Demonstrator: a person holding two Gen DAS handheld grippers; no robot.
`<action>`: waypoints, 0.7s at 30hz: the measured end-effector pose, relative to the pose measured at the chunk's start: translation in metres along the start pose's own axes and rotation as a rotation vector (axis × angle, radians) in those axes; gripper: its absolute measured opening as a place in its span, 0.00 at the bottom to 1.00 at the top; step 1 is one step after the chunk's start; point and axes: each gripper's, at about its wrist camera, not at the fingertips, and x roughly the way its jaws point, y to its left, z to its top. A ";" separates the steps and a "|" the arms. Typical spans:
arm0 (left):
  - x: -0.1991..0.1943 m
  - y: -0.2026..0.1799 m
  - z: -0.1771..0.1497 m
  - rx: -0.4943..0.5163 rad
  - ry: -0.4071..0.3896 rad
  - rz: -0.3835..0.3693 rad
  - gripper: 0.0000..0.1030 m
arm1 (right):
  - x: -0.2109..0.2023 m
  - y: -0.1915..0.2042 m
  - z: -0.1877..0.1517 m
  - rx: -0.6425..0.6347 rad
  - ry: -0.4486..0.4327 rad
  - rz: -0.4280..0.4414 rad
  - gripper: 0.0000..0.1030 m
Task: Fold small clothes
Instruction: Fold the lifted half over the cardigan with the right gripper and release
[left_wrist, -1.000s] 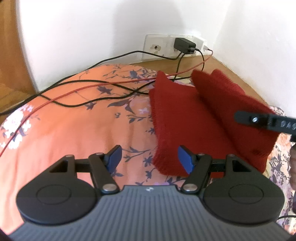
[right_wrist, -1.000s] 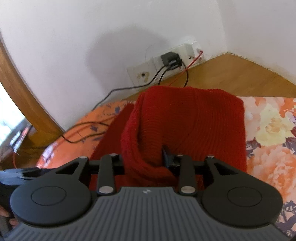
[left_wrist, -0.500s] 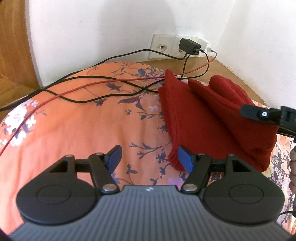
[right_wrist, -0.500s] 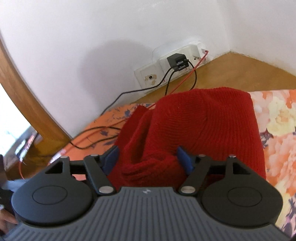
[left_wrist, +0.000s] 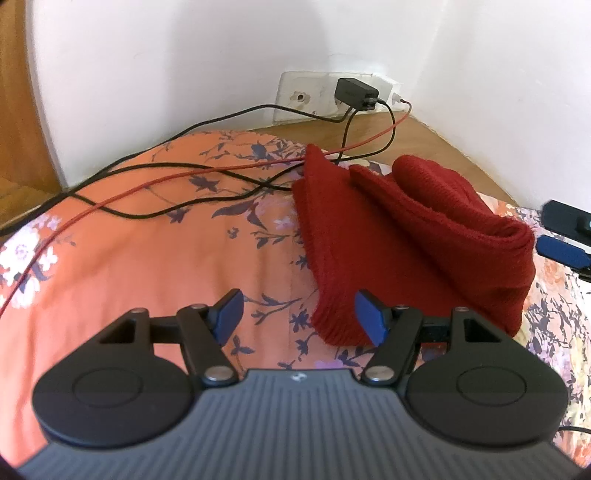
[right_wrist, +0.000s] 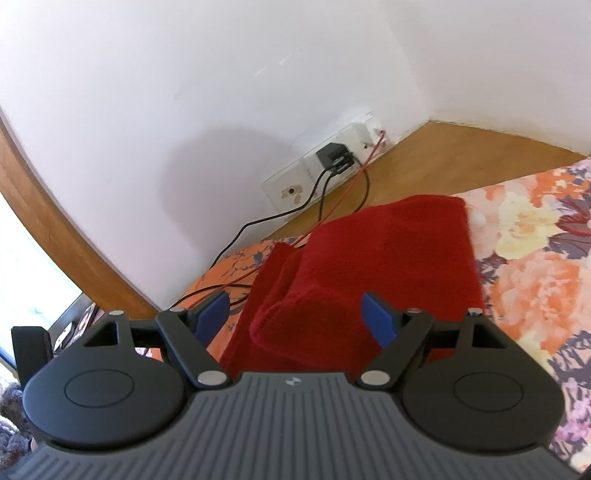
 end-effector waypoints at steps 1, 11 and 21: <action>0.000 -0.002 0.001 0.003 -0.001 0.002 0.67 | -0.004 -0.001 0.000 0.005 -0.006 -0.002 0.82; -0.001 -0.022 0.022 0.024 -0.017 0.002 0.67 | -0.038 -0.032 0.004 0.036 -0.061 -0.073 0.83; 0.018 -0.049 0.060 -0.015 -0.016 -0.067 0.67 | -0.034 -0.079 0.008 0.082 -0.068 -0.176 0.83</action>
